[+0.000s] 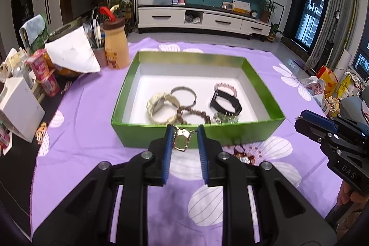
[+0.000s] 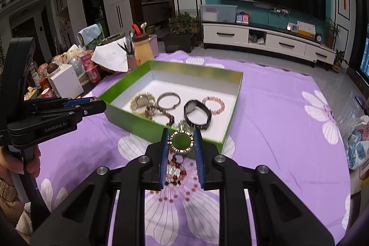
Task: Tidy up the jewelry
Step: 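Carry the gold charm and ring over the green box with both tools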
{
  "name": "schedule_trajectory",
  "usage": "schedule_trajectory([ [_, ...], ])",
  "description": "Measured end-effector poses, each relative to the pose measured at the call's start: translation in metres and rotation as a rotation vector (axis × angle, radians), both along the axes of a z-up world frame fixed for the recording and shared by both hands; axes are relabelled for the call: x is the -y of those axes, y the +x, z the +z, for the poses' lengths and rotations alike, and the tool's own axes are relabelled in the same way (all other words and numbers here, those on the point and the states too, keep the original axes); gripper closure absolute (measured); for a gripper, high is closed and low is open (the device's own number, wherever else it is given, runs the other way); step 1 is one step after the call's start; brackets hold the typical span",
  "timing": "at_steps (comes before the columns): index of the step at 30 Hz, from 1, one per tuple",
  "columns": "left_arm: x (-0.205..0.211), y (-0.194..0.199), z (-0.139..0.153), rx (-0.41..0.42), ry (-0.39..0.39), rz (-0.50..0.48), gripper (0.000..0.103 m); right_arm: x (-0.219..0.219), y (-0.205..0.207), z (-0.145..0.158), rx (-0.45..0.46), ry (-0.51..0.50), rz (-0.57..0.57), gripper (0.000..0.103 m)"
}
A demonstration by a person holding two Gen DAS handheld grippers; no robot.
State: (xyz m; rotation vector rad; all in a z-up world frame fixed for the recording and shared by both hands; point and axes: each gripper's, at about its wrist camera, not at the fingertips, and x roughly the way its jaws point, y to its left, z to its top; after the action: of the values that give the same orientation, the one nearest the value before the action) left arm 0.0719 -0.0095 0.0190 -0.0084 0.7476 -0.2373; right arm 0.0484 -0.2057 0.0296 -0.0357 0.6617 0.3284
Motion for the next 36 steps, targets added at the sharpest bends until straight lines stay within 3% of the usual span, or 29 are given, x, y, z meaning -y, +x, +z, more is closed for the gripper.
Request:
schedule_trajectory([
  [13, 0.004, 0.020, 0.021, 0.049, 0.009, -0.008, 0.082, -0.002, 0.019, 0.019, 0.047, 0.008, 0.006, 0.082],
  [36, 0.009, 0.079, 0.023, 0.070, 0.045, -0.003, 0.082, -0.010, 0.072, 0.025, 0.061, 0.022, -0.001, 0.082],
])
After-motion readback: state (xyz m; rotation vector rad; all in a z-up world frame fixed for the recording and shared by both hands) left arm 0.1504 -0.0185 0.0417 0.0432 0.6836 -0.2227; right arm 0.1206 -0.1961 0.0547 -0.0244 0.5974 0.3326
